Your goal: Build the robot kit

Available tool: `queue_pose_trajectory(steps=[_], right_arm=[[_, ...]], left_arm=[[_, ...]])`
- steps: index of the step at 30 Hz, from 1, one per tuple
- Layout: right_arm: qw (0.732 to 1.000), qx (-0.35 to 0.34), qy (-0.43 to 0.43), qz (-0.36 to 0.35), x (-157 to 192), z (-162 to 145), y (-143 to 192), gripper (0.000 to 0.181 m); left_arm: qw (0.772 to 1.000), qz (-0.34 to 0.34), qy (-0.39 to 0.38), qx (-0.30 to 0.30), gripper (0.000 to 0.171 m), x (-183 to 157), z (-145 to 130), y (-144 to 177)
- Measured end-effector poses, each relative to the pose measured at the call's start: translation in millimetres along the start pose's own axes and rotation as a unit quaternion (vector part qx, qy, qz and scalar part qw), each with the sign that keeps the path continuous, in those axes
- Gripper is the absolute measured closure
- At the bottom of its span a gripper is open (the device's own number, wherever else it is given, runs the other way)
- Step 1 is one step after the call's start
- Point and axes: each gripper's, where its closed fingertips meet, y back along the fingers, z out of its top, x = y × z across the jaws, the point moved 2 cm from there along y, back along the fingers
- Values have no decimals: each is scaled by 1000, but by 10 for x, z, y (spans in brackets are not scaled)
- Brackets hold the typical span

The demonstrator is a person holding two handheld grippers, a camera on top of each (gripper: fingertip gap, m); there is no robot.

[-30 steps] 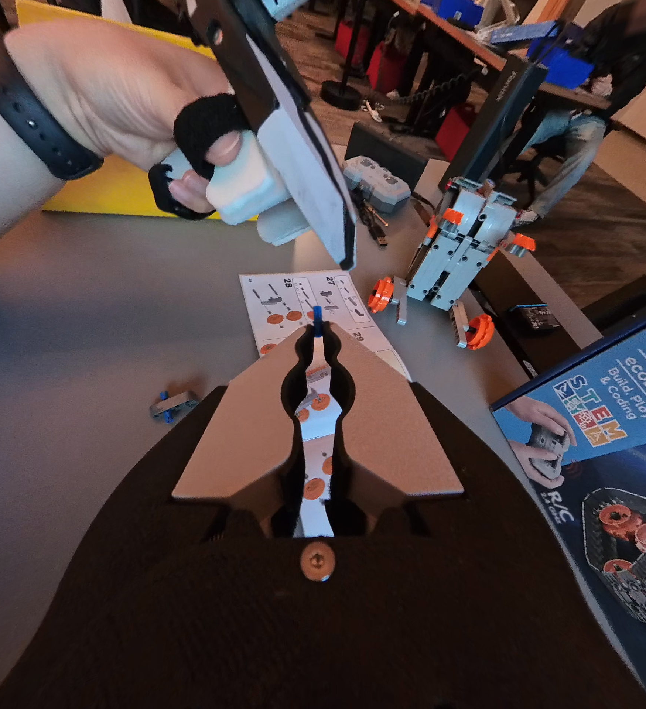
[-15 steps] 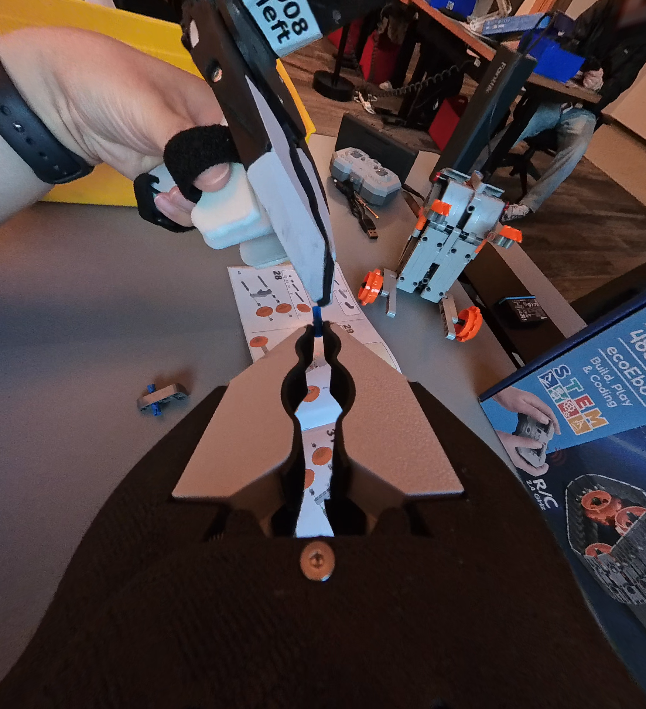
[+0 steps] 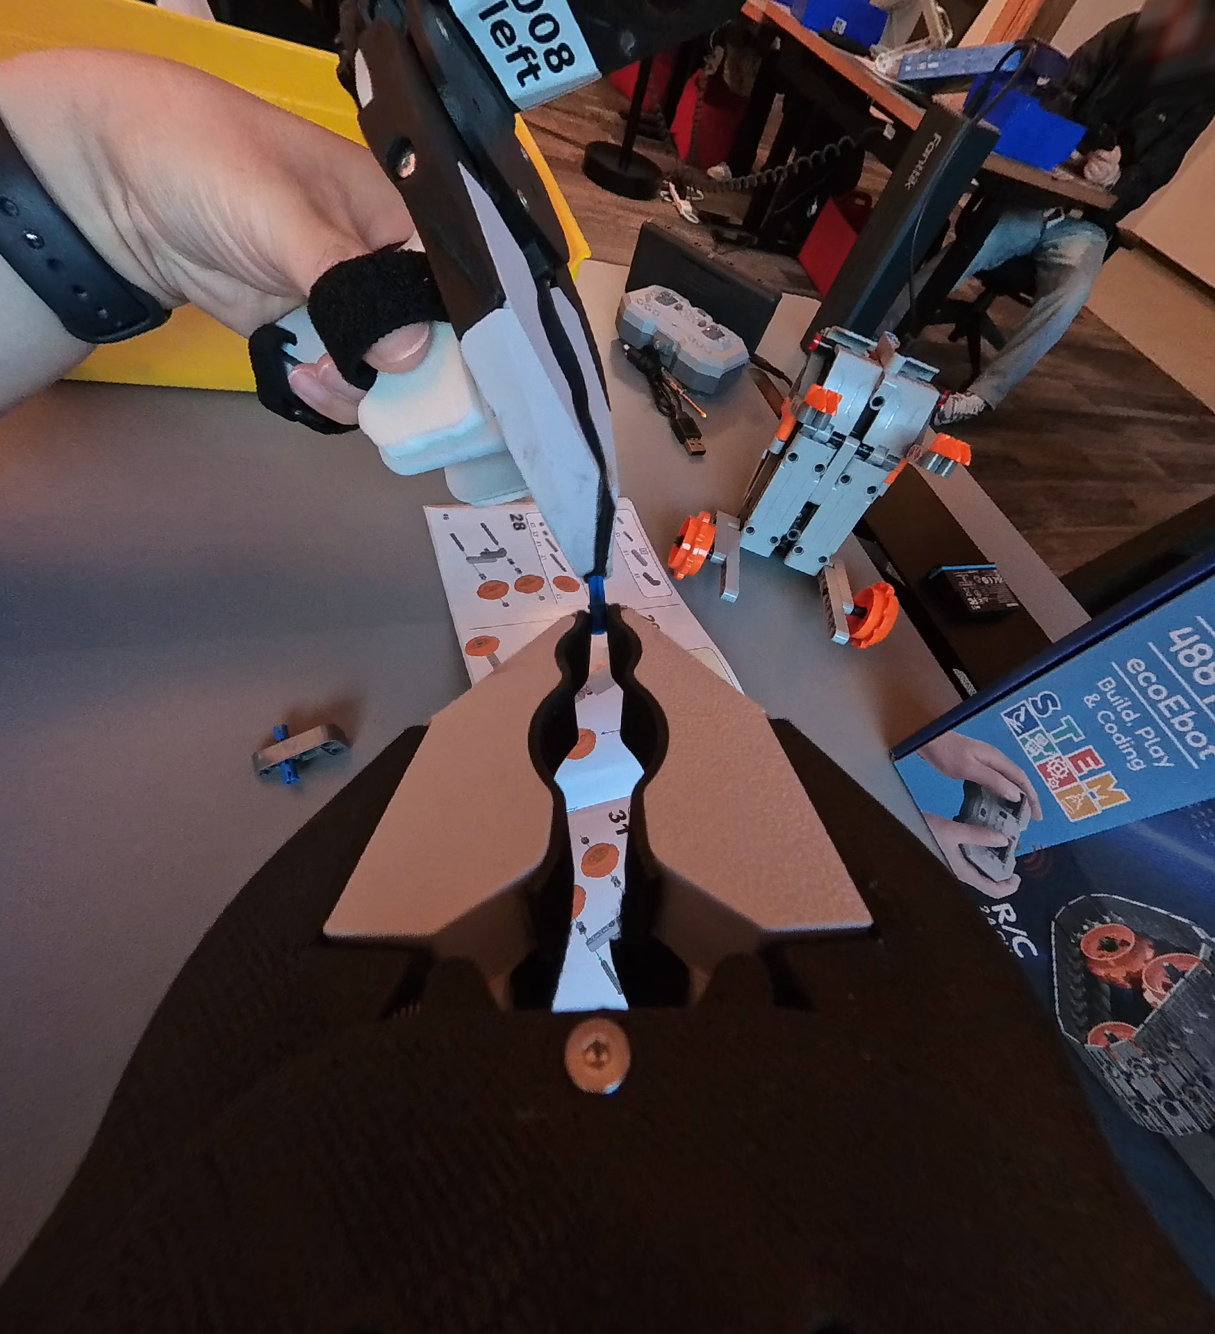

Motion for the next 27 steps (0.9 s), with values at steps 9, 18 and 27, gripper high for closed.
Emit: queue_pose_trajectory(steps=[9,18,27], right_arm=[[1000,16,4,4,17,-66,-36,177],[1000,-7,22,6,58,7,-24,176],[998,-37,48,4,50,108,66,176]], left_arm=[[1000,2,4,7,165,24,-28,-38],[1000,-11,2,15,170,-11,-48,-45],[1000,-22,-10,-1,170,-97,17,17]])
